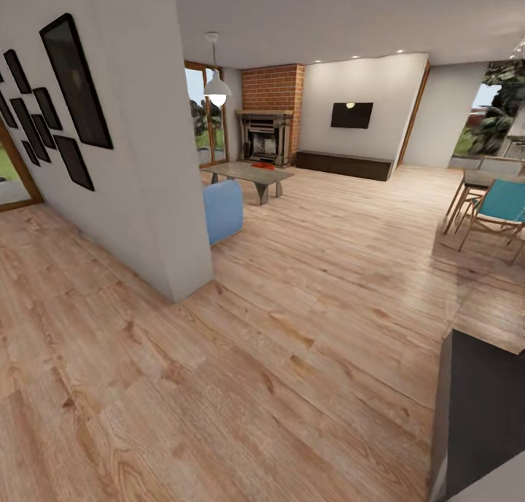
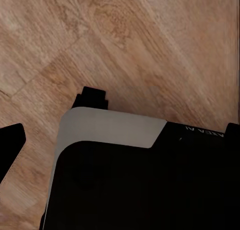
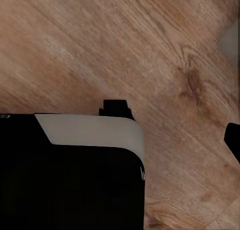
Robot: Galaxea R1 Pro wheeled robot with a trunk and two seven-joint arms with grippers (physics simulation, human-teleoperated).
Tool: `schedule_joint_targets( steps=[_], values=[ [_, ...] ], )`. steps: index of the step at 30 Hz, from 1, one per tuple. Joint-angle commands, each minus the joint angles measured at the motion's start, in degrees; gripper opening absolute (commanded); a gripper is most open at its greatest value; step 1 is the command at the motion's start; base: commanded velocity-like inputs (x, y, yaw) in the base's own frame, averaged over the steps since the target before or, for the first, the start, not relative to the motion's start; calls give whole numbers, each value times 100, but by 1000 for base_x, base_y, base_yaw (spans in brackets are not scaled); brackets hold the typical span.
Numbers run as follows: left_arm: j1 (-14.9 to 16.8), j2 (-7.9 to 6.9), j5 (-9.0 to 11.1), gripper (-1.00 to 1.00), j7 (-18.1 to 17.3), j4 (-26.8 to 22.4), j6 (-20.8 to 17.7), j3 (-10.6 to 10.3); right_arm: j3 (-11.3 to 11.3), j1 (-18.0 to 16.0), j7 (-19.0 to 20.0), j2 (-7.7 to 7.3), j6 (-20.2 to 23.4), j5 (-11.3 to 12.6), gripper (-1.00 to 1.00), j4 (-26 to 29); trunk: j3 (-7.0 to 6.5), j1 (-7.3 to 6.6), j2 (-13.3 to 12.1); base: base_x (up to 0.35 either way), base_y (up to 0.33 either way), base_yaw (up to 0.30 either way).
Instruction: Move the two storage containers from the living room to the garage. In the garage, place one container on the floor and stack the other container on top of it (either order is fine).
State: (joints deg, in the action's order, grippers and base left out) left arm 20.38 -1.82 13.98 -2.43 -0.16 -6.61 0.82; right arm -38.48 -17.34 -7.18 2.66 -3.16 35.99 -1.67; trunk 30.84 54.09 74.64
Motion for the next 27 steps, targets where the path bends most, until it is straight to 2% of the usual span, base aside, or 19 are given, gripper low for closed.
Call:
schedule_joint_targets(
  steps=[1,5,22,27],
  values=[
    [5,-3,43,100,-20,-2,-25,6,-46,-7,-3,6,-27,49,100,-18,5,3,2,322,0,-239],
    [3,-2,43,100,-21,-2,-25,6,-46,-7,-3,6,-27,49,100,-18,5,3,2,322,0,-188],
    [3,-1,43,100,-20,-2,-25,6,-46,-7,-3,6,-30,49,100,-18,5,3,2,322,0,-13],
    [2,-1,43,100,-20,-2,-25,6,-46,-7,-3,17,-28,49,100,-18,5,3,2,322,0,-153]
  ],
)
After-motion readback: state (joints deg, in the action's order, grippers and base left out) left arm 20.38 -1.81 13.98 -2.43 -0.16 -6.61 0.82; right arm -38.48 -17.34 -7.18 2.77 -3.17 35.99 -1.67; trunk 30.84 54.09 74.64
